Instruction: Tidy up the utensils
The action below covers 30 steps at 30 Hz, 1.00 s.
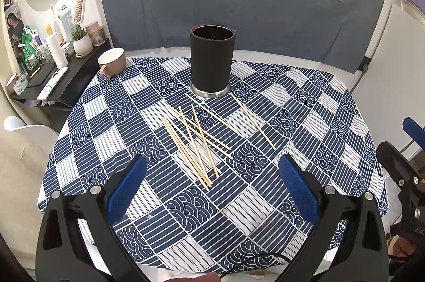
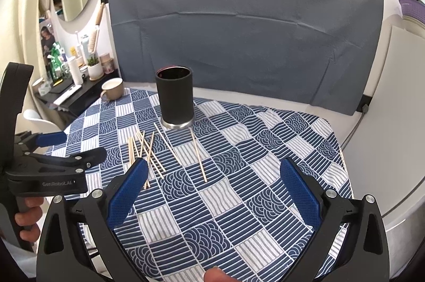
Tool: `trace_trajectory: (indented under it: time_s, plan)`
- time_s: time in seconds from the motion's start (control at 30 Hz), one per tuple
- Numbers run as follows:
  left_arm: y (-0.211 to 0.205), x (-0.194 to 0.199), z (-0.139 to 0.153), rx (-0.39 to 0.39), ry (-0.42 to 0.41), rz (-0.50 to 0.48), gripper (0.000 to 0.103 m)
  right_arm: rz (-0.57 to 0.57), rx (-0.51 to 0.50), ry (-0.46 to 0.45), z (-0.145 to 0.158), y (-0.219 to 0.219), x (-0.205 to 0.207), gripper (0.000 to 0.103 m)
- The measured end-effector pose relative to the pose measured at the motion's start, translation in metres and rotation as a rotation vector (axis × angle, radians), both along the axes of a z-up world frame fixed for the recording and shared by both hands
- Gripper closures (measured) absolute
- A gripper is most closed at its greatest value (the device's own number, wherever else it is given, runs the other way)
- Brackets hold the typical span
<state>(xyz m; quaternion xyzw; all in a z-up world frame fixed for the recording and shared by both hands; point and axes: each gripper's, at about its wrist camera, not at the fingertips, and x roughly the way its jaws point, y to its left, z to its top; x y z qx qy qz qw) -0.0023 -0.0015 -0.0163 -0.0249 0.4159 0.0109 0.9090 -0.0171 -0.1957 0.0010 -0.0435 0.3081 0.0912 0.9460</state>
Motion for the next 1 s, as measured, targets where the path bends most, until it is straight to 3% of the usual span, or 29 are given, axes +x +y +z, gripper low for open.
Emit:
trace_trajectory:
  time_s: [1.0]
  plan:
    - [-0.0039,-0.0014,0.0041,0.015,0.008,0.007,0.006,0.019,0.019,0.018,-0.0072,-0.0020,0.0025,0.008]
